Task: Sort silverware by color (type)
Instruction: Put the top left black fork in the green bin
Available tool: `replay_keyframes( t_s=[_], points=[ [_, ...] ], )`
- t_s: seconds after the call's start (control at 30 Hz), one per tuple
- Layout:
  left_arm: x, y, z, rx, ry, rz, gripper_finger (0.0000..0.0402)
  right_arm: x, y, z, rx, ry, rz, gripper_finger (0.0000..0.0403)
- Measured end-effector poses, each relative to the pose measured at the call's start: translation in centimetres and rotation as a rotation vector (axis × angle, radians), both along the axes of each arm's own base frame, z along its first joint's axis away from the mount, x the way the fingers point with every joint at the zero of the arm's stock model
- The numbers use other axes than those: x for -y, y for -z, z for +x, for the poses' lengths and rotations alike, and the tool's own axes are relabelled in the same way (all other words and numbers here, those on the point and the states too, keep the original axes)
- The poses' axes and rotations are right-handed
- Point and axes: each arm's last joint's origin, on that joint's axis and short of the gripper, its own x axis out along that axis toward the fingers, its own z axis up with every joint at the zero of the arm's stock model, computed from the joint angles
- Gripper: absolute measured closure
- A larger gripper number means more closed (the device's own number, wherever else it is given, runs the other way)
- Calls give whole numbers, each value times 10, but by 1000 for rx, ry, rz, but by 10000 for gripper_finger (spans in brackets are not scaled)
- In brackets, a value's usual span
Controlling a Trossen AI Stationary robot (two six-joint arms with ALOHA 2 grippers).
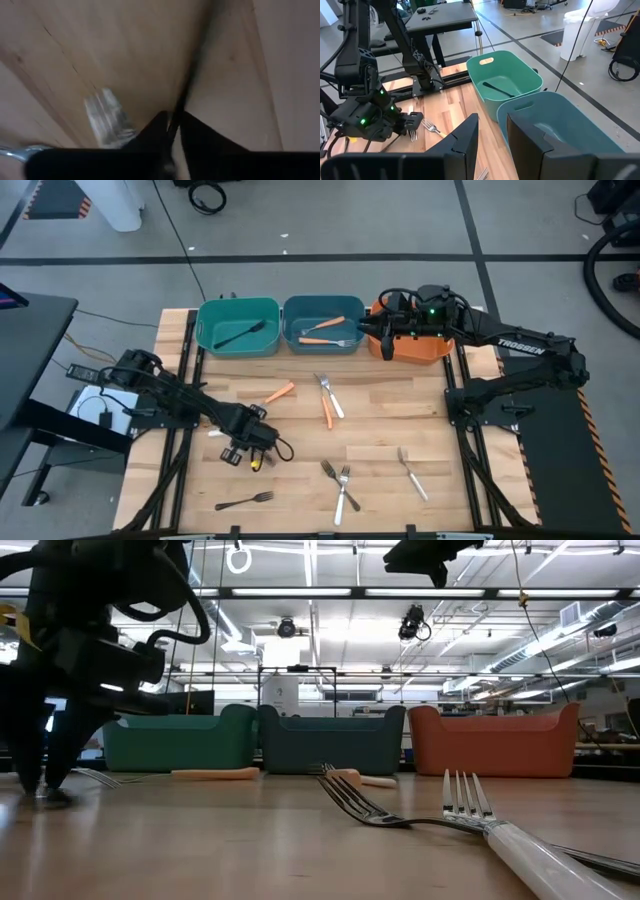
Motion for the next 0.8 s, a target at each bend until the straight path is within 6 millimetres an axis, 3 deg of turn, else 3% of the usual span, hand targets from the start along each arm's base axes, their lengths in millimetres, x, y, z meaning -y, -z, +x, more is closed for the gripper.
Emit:
replay_keyframes(
  t_s=[0.07,0.37,0.63,0.8],
  points=[
    [0,0,0,-4,3,-6,380,0,0,0,-2,-2,-8,292],
    [4,-10,6,-8,11,-28,382,1,0,0,-8,-4,-29,292],
    [13,-51,32,144,-63,-81,382,1,1,0,-19,-10,-46,292],
    [1,-78,42,232,-165,-3,382,1,1,0,-20,-9,-36,292]
  ],
)
